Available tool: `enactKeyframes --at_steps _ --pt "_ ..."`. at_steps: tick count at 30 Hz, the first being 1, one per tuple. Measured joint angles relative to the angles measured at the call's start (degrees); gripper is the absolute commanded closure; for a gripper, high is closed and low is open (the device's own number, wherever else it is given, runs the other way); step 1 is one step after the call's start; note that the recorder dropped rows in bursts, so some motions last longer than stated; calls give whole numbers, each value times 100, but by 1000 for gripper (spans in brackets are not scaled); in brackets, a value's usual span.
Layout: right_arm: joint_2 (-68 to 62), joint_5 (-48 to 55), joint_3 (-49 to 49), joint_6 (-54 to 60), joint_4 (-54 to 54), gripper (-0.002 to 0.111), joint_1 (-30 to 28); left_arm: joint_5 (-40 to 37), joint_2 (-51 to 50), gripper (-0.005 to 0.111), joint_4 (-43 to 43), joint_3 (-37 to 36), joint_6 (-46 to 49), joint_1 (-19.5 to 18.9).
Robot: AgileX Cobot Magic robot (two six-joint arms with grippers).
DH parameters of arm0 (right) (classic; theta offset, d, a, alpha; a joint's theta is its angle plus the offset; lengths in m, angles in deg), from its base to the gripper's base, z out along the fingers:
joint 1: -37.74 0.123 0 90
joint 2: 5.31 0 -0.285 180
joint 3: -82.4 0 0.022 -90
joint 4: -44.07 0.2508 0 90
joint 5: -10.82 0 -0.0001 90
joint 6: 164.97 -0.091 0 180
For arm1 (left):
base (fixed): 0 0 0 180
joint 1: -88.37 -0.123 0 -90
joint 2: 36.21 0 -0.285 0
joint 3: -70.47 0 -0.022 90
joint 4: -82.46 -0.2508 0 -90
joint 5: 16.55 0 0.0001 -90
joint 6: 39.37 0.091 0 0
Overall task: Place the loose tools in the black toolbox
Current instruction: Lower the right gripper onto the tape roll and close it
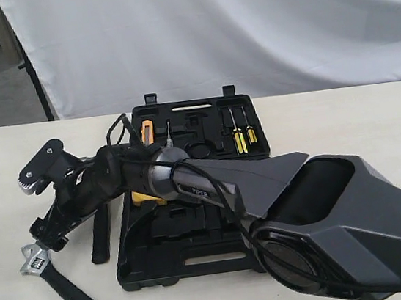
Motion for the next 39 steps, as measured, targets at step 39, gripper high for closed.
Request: enactKeyframes --at_steps 39 --pt "-16 271 -27 248 321 17 -307 0 0 106 0 0 0 0"
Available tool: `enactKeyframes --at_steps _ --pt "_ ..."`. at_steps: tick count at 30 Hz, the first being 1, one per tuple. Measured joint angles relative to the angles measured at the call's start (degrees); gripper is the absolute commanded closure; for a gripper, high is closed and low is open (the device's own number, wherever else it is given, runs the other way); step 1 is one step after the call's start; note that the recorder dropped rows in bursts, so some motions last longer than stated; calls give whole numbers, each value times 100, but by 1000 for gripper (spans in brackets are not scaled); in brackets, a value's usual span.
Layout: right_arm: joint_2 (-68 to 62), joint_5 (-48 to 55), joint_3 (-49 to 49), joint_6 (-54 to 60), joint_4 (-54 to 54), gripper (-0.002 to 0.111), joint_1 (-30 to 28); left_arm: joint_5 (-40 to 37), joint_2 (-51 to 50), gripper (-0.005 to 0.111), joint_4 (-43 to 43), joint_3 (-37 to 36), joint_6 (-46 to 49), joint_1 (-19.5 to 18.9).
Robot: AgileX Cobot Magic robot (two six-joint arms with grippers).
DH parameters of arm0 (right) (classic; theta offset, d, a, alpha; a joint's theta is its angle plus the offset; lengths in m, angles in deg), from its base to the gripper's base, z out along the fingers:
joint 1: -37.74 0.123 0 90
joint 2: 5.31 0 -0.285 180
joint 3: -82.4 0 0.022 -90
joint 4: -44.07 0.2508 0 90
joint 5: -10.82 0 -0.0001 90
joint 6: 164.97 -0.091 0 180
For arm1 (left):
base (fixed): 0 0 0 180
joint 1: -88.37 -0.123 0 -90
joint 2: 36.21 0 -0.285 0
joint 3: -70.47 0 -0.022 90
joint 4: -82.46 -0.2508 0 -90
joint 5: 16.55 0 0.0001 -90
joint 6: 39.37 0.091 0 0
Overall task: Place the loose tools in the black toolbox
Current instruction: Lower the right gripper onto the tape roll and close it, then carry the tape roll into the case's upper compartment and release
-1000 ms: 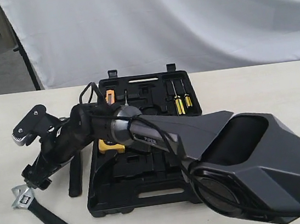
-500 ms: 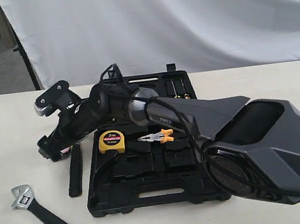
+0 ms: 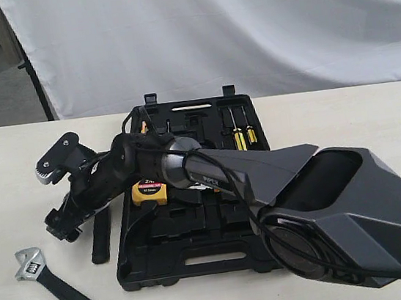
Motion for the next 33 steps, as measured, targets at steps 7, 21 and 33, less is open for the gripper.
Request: enactKeyframes --at_steps 7,21,33 --pt "-13 86 0 8 -22 79 0 0 0 106 0 0 0 0" --pt "945 1239 -260 -450 -22 108 -74 0 0 106 0 0 0 0" --pt "2478 3841 -332 -1793 -1731 108 -428 0 0 106 0 0 0 0"
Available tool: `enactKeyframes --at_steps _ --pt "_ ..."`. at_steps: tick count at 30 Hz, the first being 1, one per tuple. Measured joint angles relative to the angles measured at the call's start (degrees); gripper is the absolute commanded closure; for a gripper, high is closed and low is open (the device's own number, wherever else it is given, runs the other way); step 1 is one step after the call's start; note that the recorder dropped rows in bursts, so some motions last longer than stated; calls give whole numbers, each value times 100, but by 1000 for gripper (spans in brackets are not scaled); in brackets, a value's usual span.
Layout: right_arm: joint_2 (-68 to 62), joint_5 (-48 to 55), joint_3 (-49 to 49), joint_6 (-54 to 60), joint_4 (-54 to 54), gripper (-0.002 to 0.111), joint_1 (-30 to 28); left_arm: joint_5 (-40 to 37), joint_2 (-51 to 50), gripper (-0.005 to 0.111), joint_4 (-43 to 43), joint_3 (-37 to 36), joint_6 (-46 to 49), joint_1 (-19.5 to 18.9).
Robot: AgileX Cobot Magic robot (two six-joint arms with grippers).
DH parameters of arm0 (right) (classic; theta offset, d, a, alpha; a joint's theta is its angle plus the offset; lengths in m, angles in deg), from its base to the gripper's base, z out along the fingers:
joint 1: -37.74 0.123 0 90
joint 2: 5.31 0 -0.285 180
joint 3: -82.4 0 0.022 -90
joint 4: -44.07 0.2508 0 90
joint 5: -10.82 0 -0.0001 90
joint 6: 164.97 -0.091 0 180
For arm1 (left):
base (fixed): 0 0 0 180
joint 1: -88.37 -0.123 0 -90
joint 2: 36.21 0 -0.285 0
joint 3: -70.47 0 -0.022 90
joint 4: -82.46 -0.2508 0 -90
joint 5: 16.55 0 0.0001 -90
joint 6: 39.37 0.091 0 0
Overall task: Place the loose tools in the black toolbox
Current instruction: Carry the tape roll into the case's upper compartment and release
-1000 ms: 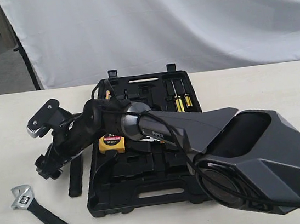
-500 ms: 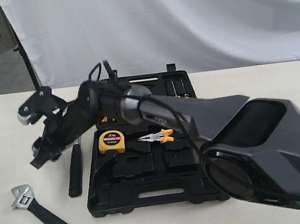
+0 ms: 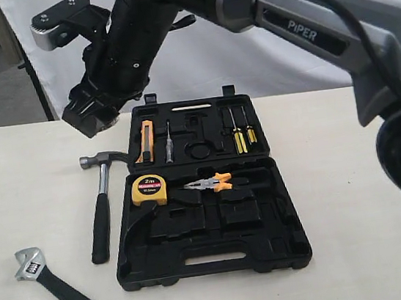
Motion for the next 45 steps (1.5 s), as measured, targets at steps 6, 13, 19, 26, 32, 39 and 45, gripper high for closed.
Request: enactKeyframes --at_steps 6,13,19,26,32,39,45 --pt "259 -211 810 -253 -138 109 -348 0 0 106 0 0 0 0" --pt "261 -1717 2245 -276 179 109 -1131 0 0 106 0 0 0 0" --pt "240 -3075 2953 -250 327 109 -1337 0 0 106 0 0 0 0" --pt "-133 -4005 3091 -250 402 109 -1357 0 0 106 0 0 0 0" --pt "-517 -4251 3105 -250 402 109 -1383 0 0 106 0 0 0 0" --pt "-767 -4823 3118 -250 429 109 -1385 0 0 106 0 0 0 0" --pt "-777 -5059 3118 -250 465 109 -1388 0 0 106 0 0 0 0"
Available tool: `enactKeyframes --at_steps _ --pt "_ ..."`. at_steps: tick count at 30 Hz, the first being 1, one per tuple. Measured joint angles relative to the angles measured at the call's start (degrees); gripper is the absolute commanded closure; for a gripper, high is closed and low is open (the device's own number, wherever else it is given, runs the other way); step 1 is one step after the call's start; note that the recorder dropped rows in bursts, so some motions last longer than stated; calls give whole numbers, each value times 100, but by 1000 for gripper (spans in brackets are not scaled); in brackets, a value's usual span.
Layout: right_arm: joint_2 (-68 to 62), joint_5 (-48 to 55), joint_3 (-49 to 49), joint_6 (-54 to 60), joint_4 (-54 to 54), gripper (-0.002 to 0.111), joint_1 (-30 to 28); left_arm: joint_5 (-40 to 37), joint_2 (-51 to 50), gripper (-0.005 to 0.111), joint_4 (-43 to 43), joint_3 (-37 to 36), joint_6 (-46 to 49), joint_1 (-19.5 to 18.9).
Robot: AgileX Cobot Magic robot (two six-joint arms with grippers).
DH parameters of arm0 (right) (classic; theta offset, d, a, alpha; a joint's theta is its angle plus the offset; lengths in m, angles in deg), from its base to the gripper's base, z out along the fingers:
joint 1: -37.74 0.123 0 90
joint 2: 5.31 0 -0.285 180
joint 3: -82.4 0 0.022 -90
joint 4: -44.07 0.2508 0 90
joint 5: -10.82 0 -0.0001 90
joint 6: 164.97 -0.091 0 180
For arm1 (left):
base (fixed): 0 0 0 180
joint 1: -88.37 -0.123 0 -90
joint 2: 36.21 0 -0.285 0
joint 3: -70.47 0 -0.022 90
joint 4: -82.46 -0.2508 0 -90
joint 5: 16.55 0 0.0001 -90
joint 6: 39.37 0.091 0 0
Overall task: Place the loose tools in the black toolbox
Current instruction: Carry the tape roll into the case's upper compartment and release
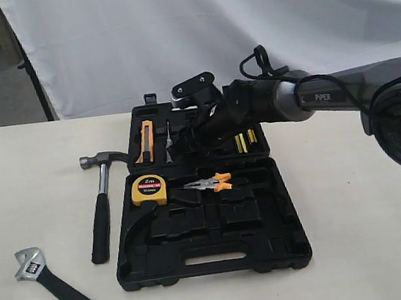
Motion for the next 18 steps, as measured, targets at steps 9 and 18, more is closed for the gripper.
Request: enactKeyframes --at_steps 9,18 --pt "-104 -35 0 -668 21 95 -43 0 0 106 0 0 0 0" --pt "-109 114 -22 -828 9 36 -69 0 0 106 0 0 0 0"
